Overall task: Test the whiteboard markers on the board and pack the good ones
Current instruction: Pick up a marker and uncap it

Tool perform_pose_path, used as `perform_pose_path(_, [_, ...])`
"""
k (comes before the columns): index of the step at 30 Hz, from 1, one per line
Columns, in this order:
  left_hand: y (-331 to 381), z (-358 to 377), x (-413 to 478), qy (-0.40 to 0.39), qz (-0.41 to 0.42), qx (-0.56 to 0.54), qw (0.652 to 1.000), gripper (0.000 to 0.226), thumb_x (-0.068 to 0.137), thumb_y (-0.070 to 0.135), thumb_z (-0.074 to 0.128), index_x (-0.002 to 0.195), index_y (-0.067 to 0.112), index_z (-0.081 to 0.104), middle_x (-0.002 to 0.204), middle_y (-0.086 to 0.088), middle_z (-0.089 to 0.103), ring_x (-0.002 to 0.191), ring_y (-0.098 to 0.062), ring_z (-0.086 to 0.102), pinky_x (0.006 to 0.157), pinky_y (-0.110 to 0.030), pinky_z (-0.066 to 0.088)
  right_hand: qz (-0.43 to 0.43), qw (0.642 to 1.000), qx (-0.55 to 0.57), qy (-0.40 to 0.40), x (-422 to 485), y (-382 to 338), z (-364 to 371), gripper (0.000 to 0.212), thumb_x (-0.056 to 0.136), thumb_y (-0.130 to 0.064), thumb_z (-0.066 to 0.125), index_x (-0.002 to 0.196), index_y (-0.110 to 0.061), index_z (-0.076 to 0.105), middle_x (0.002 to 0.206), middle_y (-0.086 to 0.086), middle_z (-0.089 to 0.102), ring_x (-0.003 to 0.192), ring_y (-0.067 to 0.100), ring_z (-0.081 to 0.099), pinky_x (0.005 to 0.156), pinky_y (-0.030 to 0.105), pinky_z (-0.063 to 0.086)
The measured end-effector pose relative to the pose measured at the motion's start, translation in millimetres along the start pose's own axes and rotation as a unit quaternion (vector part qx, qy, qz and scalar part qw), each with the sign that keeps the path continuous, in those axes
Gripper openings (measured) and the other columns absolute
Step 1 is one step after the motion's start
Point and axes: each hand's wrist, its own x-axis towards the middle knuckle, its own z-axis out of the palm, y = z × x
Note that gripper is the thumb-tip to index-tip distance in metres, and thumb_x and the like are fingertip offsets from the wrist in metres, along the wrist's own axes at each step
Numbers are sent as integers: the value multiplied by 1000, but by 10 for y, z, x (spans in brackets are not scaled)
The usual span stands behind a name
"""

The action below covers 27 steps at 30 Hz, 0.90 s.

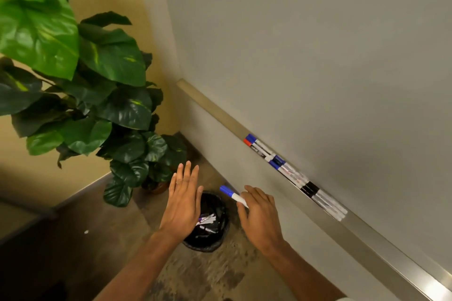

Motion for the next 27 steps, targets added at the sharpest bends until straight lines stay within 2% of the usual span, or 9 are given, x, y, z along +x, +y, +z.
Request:
perform_pose_path(6, [-420,138,-65,-16,-15,0,1000,59,109,40,18,163,17,14,171,-2,0,157,-13,-14,125,-26,-13,0,999,-18,-46,217,-128,523,25,77,-15,81,101,-12,75,112,10,74,102,26,70,83,41,56])
perform_pose_path(13, [-778,299,-37,-18,-36,1,999,58,109,39,19,162,15,17,171,-3,2,157,-14,-13,125,-27,-13,-5,997,-12,-75,544,-315,1030,24,86,-20,71,109,-13,73,120,8,71,112,27,66,88,45,54])
perform_pose_path(16, [-874,349,-2,-18,-40,6,999,58,110,39,19,162,15,16,171,-2,0,157,-14,-13,125,-29,-12,-12,996,-6,-85,654,-356,1208,32,91,-28,67,119,-14,68,123,7,69,115,26,63,91,45,52])
perform_pose_path(21, [-962,372,16,-20,-55,12,998,56,113,36,26,163,17,10,171,-3,-4,156,-13,-17,126,-31,-12,8,997,33,-73,676,-324,1290,39,95,-33,64,127,-11,64,128,8,66,122,26,59,99,45,49])
perform_pose_path(27, [-857,380,38,-37,-59,37,997,66,109,49,21,163,15,6,171,-5,-6,156,-14,-18,127,-37,-8,12,997,62,-54,551,-260,1080,43,97,-39,51,128,-12,64,139,8,60,134,25,50,107,47,44])
